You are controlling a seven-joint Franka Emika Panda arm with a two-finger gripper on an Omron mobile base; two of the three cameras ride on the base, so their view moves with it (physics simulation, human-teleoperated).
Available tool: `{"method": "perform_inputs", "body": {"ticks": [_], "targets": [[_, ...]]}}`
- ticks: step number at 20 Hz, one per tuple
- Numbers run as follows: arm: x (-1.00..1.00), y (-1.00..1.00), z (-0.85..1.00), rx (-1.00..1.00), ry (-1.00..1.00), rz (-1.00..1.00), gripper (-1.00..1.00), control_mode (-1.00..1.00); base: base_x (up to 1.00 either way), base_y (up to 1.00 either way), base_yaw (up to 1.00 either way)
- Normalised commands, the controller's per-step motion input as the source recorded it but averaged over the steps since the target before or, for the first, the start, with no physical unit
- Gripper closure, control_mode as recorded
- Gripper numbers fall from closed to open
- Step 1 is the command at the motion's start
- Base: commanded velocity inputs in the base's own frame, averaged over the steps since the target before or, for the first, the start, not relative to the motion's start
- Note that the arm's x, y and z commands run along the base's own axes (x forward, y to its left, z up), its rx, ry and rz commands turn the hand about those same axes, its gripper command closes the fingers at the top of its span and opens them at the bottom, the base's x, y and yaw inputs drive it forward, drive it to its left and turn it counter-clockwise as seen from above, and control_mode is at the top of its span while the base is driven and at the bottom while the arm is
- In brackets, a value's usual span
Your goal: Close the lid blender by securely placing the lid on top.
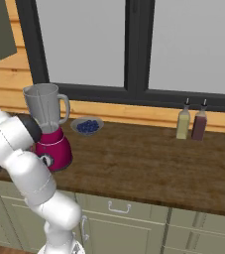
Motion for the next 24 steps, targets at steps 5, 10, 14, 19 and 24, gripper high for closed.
{"method": "perform_inputs", "body": {"ticks": [5, 10, 14, 19, 24], "targets": [[0.12, 0.14, -0.28, 0.0, 0.0, 0.0, 1.0, -1.0, 0.0, 0.0, 0.0], [0.0, 0.0, -0.37, 0.0, 0.0, -0.03, 1.0, -1.0, 0.0, 0.0, 0.0], [-0.13, -0.25, -0.44, 0.0, -0.06, -0.06, 1.0, -1.0, 0.0, 0.0, 0.0], [-0.46, -0.46, -0.29, 0.05, -0.27, -0.08, 1.0, -1.0, 0.0, 0.0, 0.0], [-0.54, -0.55, -0.02, 0.12, -0.43, -0.09, 1.0, -1.0, 0.0, 0.0, 0.0]]}}
